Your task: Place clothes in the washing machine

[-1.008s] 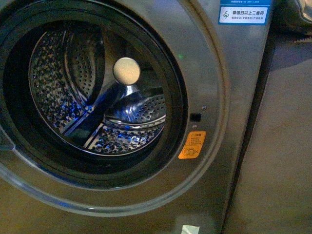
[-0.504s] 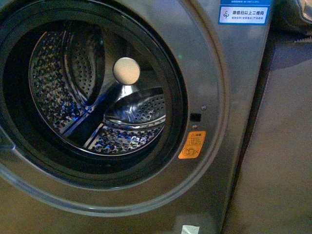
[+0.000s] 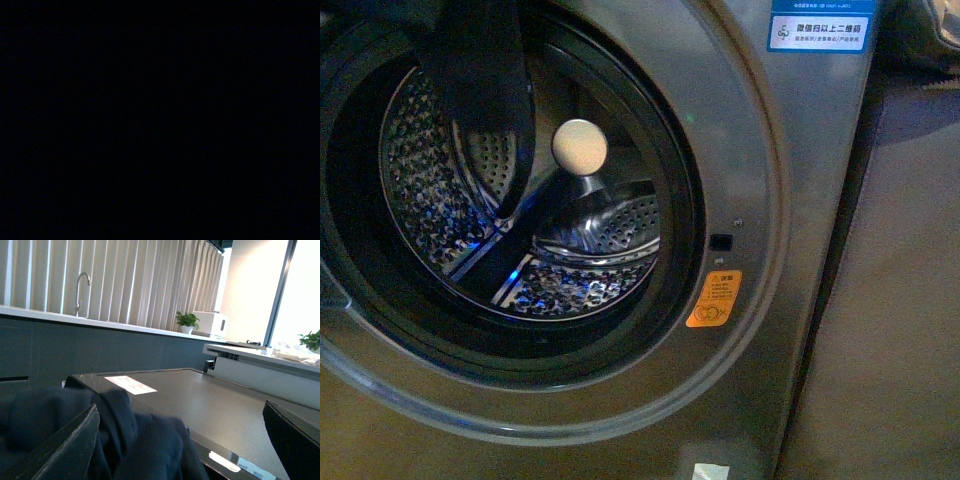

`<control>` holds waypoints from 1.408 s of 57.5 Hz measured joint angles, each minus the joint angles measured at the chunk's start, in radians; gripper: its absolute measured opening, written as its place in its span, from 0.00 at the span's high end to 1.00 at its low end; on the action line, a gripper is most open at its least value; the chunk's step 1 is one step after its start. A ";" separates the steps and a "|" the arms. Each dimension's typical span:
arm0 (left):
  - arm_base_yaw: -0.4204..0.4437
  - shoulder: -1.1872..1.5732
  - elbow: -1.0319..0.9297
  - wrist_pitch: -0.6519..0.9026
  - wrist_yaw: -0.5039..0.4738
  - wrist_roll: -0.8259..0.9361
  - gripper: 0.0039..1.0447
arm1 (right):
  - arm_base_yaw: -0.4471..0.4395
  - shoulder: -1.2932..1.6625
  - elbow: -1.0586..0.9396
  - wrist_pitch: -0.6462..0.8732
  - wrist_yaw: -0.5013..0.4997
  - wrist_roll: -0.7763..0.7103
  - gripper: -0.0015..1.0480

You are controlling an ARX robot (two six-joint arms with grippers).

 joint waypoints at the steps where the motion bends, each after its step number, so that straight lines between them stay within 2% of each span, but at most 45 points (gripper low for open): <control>1: 0.002 0.000 -0.017 0.005 0.003 0.000 0.90 | 0.007 0.000 -0.016 0.051 0.051 -0.006 0.07; 6: 0.014 0.001 -0.067 0.020 0.019 -0.010 0.90 | 0.020 -0.018 -0.088 0.235 0.236 -0.034 0.07; 11: 0.039 0.010 -0.110 0.039 0.031 -0.026 0.90 | 0.023 -0.127 -0.297 0.389 0.376 -0.065 0.07; 20: 0.051 0.031 -0.134 0.066 0.040 -0.031 0.90 | -0.027 -0.296 -0.576 0.432 0.457 -0.003 0.07; 35: 0.048 0.098 -0.185 0.115 0.048 -0.039 0.90 | -0.138 -0.420 -1.061 0.478 0.589 0.246 0.07; 42: 0.048 0.131 -0.212 0.129 0.048 -0.048 0.90 | -0.144 -0.411 -1.199 0.468 0.589 0.291 0.10; 48: 0.048 0.163 -0.236 0.145 0.047 -0.054 0.90 | -0.166 -0.438 -1.288 0.415 0.521 0.237 0.21; 66: 0.049 0.267 -0.276 0.208 0.040 -0.056 0.90 | -0.298 -0.636 -1.506 0.468 0.416 0.179 0.58; 81: 0.051 0.361 -0.278 0.245 0.039 -0.061 0.90 | -0.367 -0.723 -1.626 0.480 0.335 0.171 0.87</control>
